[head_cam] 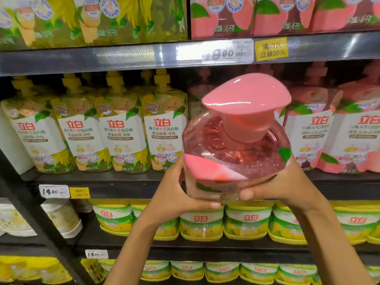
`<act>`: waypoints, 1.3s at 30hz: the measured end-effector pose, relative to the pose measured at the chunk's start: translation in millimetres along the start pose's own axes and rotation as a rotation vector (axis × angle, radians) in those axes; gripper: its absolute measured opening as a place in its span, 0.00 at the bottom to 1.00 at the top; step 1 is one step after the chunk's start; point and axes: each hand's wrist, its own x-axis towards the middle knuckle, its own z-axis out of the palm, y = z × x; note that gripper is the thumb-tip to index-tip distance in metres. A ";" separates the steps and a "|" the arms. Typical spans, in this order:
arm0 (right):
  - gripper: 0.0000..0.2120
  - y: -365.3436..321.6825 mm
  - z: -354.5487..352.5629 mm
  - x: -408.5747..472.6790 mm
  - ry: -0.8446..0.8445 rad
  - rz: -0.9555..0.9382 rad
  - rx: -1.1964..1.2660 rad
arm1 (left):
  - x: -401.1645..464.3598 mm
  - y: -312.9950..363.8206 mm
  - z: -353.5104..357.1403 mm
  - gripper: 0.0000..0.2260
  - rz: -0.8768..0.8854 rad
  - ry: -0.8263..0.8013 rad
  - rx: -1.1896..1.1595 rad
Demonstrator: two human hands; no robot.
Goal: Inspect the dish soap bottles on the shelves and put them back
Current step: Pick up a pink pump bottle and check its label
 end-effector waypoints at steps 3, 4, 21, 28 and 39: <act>0.41 1.7 -3.6 1.7 0.002 0.013 -0.025 | -2.3 -0.8 -0.2 0.35 0.005 0.021 -0.037; 0.42 2.3 -4.5 2.9 0.008 0.017 -0.040 | -3.0 -0.3 0.4 0.35 0.017 0.020 -0.064; 0.31 32.1 9.5 11.6 0.403 0.221 0.262 | -17.5 6.6 41.6 0.27 -0.304 0.200 -0.514; 0.23 30.9 11.4 19.0 0.223 0.377 0.453 | -16.7 3.0 61.5 0.22 -0.393 0.062 -0.979; 0.51 22.5 29.6 17.9 0.499 0.217 0.168 | -13.7 8.1 39.7 0.33 -0.169 0.035 -0.336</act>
